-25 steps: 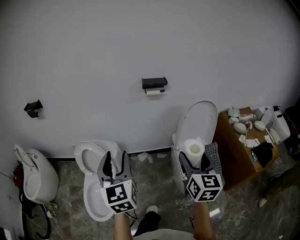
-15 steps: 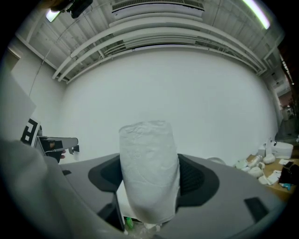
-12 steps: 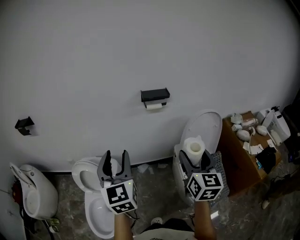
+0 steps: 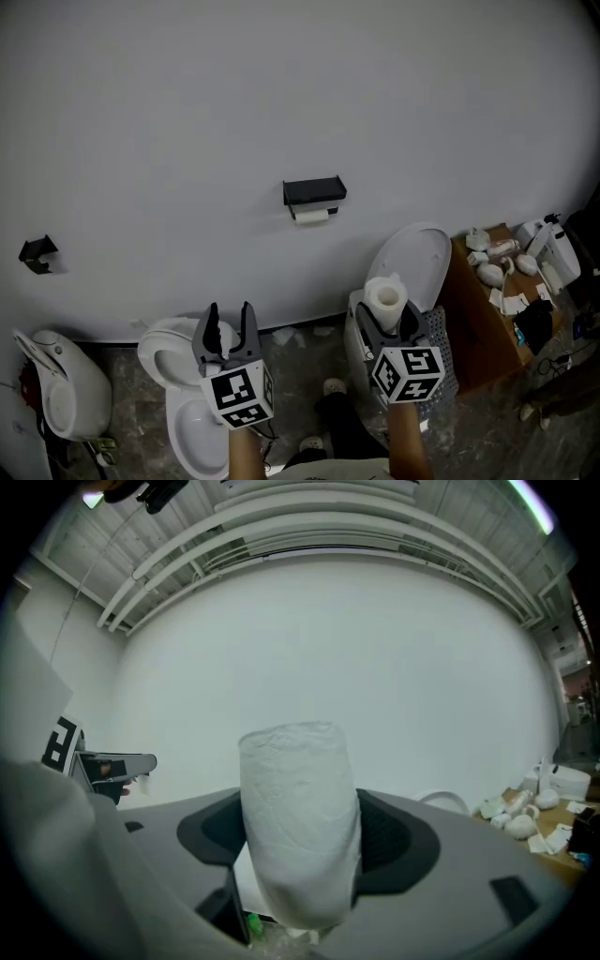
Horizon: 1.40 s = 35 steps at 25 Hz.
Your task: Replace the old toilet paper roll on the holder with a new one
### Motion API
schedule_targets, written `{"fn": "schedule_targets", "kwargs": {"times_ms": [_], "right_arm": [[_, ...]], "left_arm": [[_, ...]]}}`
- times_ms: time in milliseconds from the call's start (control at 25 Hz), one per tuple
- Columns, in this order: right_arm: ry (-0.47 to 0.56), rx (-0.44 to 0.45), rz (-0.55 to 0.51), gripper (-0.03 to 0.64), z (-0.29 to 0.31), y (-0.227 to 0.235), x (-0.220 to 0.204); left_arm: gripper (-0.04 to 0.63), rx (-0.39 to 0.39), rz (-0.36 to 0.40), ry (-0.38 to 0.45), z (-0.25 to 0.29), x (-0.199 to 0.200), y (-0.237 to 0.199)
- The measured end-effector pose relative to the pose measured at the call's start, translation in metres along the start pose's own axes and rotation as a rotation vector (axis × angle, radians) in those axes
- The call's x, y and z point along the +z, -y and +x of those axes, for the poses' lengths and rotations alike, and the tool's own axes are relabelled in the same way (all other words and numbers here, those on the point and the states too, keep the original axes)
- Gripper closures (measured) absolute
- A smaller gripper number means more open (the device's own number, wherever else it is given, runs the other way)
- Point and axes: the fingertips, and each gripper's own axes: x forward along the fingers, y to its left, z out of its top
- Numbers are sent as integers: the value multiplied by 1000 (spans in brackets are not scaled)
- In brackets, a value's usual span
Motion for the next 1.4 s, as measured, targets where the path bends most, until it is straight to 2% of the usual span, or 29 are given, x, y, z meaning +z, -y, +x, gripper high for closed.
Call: {"fn": "schedule_targets", "kwargs": {"times_ms": [400,880,1400], "right_arm": [[17,29,-17,295,81,36,15],[35,82,-51,295,189,91,49],[14,106,-35,295,255,130,43]], "left_arm": [[393,33,34,18,76,5,9],[393,88,38,21,183,22,39],[393,100,43,-11,253,12,62]]}}
